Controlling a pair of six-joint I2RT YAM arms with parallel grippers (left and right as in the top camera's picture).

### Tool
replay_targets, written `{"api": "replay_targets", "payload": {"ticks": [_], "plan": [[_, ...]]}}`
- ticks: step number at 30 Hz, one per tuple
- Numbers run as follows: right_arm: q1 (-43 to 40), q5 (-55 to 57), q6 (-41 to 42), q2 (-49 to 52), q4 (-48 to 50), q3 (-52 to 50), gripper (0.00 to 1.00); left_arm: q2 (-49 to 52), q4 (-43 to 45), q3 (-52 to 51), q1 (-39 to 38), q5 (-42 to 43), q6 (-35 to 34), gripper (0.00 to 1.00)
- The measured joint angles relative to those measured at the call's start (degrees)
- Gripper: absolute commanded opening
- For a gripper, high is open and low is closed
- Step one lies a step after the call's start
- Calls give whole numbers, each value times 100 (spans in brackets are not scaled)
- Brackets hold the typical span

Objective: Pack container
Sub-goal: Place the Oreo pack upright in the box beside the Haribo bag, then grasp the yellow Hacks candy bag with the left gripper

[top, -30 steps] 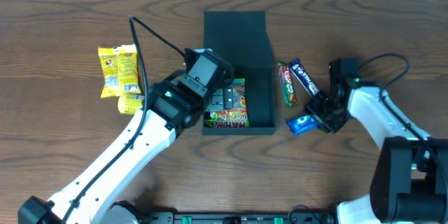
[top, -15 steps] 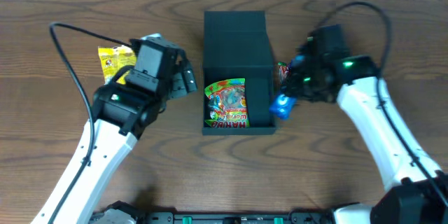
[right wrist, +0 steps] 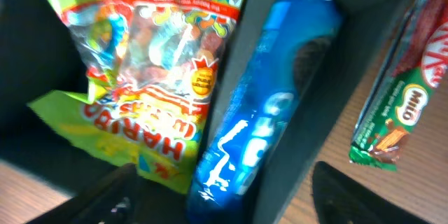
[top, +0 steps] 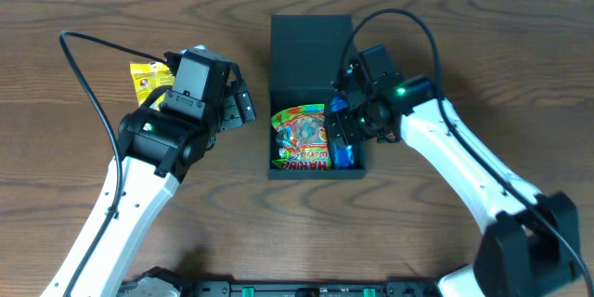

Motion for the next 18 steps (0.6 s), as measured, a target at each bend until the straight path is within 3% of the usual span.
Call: {"api": "replay_targets", "payload": {"ticks": [11,18], "plan": [[-2,109,264,103,-133,2,84,0,-656,0,107,-514,2,95],[-282,144,625,-251,-173,2,88,2,-686,-13,1296,-713,-129,95]]}}
